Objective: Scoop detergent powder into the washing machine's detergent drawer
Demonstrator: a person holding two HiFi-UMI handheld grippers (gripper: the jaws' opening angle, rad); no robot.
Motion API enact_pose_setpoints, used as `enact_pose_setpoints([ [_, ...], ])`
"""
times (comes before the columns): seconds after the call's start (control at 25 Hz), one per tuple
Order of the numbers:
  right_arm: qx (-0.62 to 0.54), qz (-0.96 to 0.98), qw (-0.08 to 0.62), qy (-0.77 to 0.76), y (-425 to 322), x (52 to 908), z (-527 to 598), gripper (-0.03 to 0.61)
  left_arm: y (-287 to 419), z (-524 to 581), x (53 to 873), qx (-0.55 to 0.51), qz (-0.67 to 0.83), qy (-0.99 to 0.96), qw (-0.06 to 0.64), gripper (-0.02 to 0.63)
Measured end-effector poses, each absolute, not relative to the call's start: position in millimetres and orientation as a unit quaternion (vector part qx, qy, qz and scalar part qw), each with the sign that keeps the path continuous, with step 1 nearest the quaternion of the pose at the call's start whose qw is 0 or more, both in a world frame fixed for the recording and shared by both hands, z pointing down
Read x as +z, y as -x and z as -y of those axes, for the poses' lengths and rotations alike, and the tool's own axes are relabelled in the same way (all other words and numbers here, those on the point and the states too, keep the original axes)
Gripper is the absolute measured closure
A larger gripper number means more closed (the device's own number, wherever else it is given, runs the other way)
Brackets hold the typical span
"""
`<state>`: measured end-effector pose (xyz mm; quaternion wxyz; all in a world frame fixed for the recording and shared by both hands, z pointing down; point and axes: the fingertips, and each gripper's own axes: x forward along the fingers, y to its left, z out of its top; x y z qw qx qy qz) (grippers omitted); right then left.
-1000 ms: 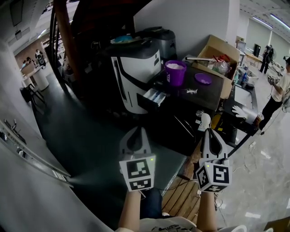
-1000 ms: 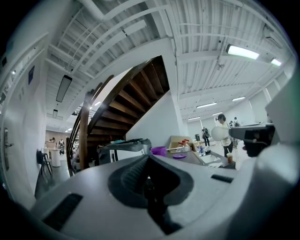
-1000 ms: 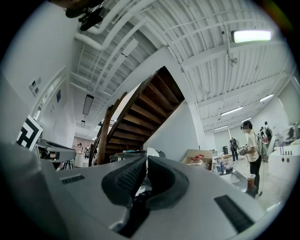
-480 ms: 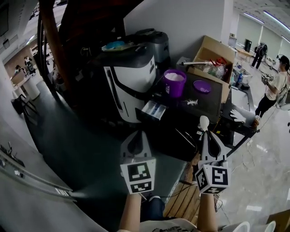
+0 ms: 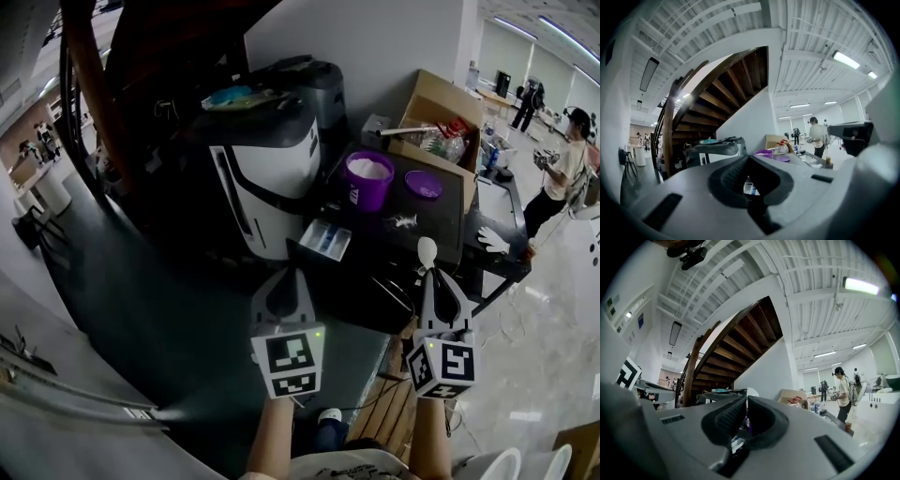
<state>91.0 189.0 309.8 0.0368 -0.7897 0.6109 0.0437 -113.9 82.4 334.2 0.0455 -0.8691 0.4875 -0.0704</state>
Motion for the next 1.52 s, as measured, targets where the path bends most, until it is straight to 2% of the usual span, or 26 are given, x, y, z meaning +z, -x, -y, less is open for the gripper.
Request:
enact_pose_setpoints([
  [0.8,0.040,-0.600,0.019,0.799,-101.6,298.5,-130.1,0.558,94.9,-18.2,328.1,-0.066,-0.470,0.880,0.028,0.611],
  [1.52,0.032,-0.650,0.033,0.758,-191.4,304.2,26.0,0.558,17.8,110.2,332.1,-0.074,-0.525,0.848,0.027,0.612],
])
